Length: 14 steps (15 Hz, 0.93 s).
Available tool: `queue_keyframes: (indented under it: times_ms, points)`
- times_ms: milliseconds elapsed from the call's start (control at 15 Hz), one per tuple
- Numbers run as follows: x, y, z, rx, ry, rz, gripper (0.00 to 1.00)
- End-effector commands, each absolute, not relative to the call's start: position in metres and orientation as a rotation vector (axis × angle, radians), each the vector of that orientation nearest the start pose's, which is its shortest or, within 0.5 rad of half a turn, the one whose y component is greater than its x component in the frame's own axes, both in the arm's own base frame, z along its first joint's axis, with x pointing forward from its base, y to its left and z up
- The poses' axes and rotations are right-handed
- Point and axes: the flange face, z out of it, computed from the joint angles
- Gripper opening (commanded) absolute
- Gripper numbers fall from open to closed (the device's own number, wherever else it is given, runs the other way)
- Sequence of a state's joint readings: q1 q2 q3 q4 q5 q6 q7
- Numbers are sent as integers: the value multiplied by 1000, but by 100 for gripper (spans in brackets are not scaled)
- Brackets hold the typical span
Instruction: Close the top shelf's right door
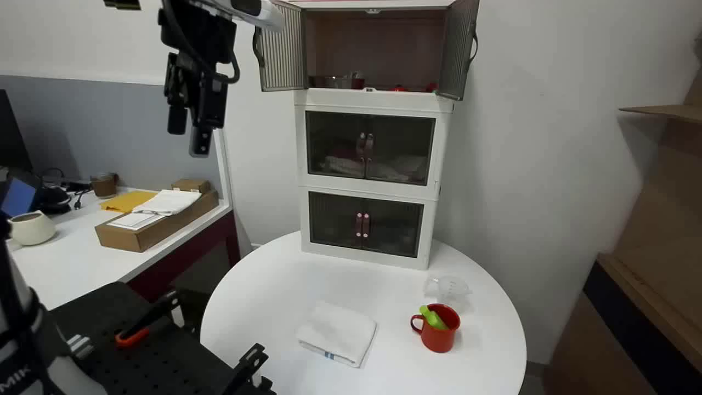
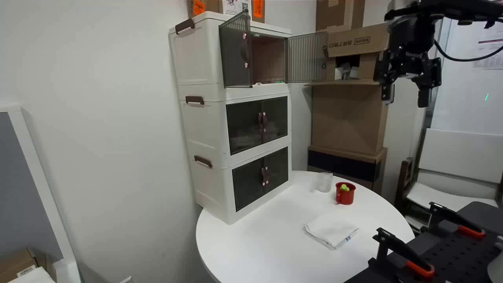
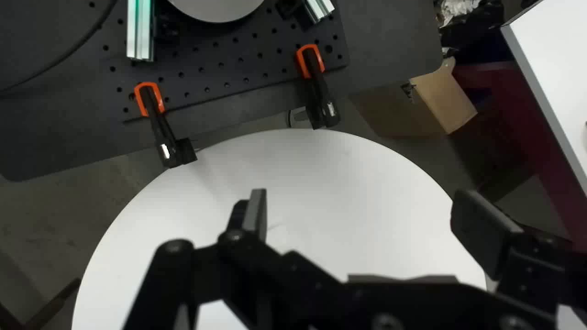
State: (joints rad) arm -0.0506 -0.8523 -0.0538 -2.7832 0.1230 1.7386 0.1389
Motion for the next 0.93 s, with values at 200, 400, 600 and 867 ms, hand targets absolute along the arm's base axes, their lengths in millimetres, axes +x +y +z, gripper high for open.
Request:
queue_keyframes:
  times_ms: [200,400,600,867]
  points:
    - [271,-16,421,-2948,376,309,100]
    - [286,-30,439,-2986,347,214,100]
    - [312,-67,470,-3134,299,110,100]
    - [368,-117,516,-3355,223,-87,100]
